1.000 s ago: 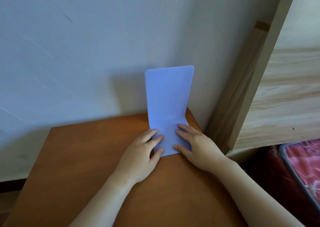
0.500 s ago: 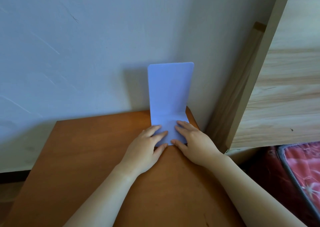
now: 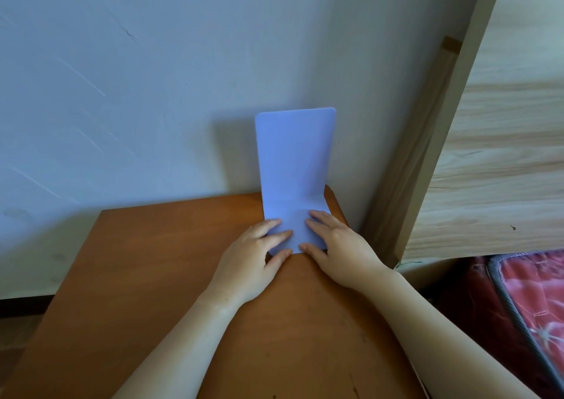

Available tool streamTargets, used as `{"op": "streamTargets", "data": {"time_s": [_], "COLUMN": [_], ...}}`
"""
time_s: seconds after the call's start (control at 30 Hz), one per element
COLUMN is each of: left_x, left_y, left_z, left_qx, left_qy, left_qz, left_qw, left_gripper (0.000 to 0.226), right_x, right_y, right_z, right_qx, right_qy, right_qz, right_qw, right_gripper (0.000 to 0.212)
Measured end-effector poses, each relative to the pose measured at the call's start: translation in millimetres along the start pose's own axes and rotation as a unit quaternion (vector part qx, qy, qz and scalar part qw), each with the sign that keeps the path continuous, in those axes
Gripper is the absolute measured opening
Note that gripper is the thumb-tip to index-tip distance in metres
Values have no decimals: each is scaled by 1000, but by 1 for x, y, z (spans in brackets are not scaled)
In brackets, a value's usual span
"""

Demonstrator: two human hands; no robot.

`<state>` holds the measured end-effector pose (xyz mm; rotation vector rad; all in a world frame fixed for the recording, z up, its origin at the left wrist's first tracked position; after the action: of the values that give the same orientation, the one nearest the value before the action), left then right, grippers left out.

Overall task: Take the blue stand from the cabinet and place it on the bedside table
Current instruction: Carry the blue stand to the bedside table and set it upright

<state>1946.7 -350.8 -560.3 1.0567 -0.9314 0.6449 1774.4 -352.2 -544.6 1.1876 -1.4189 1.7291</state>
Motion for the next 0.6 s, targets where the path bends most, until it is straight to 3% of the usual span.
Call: {"op": "streamTargets", "data": {"time_s": [0.6], "left_x": [12], "left_y": [4], "left_z": [-1], "left_qx": [22], "left_qy": [-36], "left_qz": [13], "left_qw": [999], "left_gripper": [44], "right_x": [8], "right_y": [-7], "right_z": [-4], "right_qx": [-8], "right_qy": [10], "right_qz": [18], "right_qw": [1000], "right_gripper": [60]}}
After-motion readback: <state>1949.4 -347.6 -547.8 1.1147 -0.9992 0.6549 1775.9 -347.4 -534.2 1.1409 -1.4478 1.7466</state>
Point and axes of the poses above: each hand's wrist, its own z-axis towards the middle knuckle, its own x-axis out of the back of the hand, y = z × x, the point moved 2 cm from there along z, towards the middle knuckle, and after that the axes turned 4 degrees about z, right-handed, at the moved point
